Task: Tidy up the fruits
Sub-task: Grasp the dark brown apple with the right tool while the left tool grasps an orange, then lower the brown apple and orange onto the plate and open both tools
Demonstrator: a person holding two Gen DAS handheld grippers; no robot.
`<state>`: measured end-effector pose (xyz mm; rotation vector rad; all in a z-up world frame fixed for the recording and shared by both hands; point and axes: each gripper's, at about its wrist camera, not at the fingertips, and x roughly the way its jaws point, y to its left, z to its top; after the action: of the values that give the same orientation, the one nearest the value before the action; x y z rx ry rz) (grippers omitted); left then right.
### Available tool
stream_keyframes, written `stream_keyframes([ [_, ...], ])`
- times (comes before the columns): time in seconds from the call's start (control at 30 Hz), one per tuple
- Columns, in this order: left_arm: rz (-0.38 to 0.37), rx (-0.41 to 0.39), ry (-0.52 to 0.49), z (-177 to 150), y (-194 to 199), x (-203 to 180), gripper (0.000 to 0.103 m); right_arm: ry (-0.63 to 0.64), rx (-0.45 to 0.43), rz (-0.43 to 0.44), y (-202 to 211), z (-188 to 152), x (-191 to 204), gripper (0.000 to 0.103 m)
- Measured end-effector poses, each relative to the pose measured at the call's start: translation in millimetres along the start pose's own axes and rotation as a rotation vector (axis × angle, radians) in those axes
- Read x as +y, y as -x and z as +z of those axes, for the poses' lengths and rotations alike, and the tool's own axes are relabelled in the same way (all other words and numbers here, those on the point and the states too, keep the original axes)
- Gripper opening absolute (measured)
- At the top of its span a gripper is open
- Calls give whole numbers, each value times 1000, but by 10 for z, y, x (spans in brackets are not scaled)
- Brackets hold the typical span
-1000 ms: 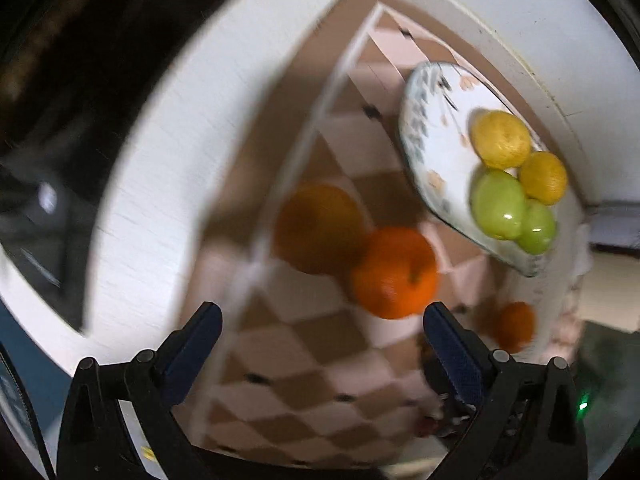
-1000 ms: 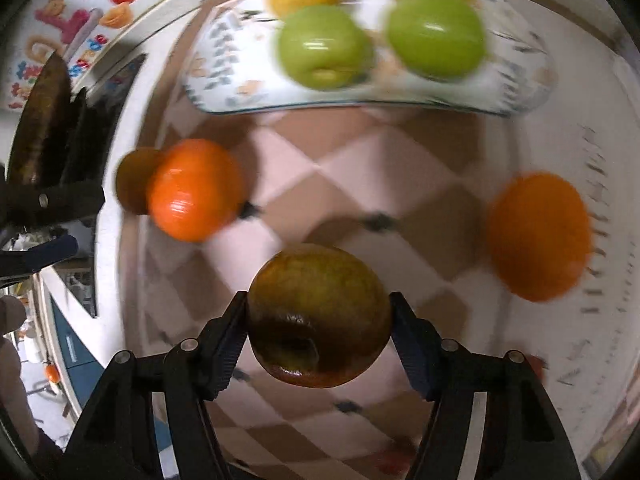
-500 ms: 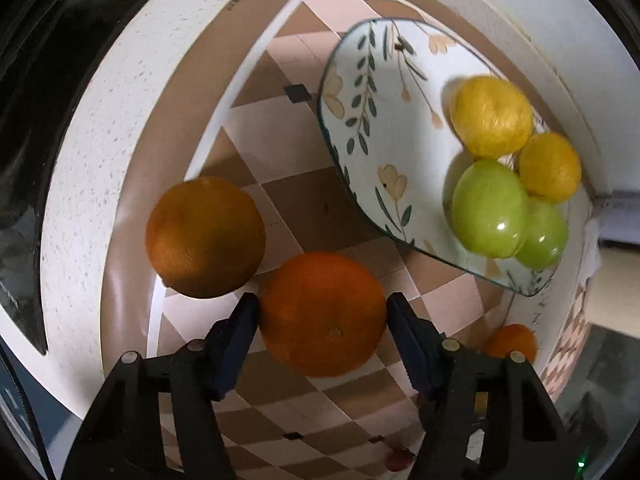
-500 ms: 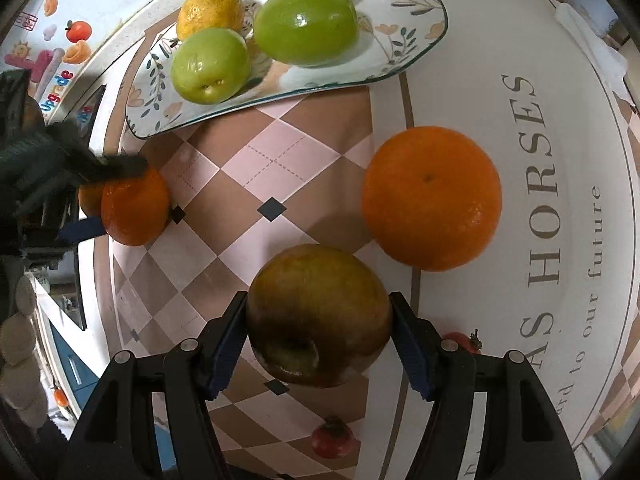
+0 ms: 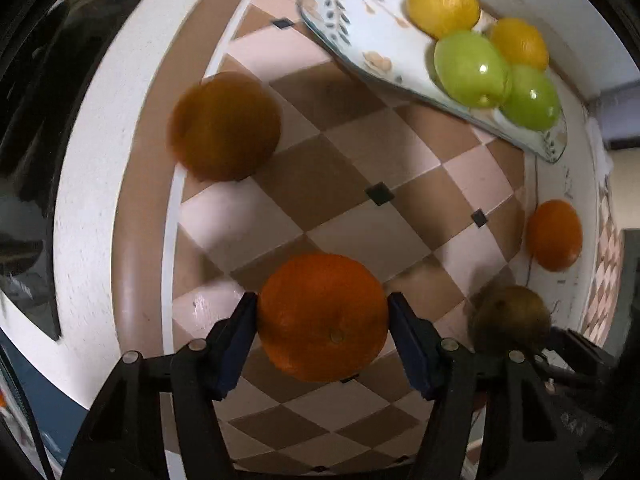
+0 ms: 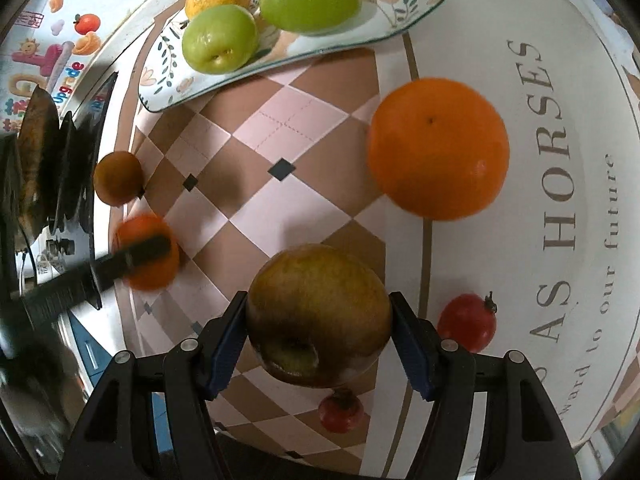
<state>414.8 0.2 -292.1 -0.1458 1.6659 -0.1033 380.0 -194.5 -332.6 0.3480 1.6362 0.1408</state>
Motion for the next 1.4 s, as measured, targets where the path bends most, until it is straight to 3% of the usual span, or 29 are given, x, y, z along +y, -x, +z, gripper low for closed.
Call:
stream_keyframes([
  [0.13,-3,-4,-2,-22,-18,29,63,-17,2,41,8,21,-4,75],
  [0.33,27,-35,-40,-29,19,-42,63,40,-23,-18,33,12,80,73],
  [0.43,1,-31,-34,-71,16,-147,62,56,-50,-42,44,-1,130,70],
  [0.57,-22,-45,-47,-42,218,-74,62,34,-94,-2,194,-3,130,70],
  [0.7,-98,-92,-51,158,672,-206,62,-6,-163,69,533,112,75,70],
  [0.83,-144,-166,-65,554,1096,-335,62,-47,-248,122,929,440,-10,70],
  [1.0,-90,-211,-57,1235,1205,-338,62,-124,-331,90,1173,1134,-283,70],
  [1.13,-63,-130,-23,1745,895,-275,62,-161,-317,47,1118,1605,-471,70],
  [1.4,-60,26,55,2015,353,-164,63,-173,-244,19,841,1908,-560,70],
])
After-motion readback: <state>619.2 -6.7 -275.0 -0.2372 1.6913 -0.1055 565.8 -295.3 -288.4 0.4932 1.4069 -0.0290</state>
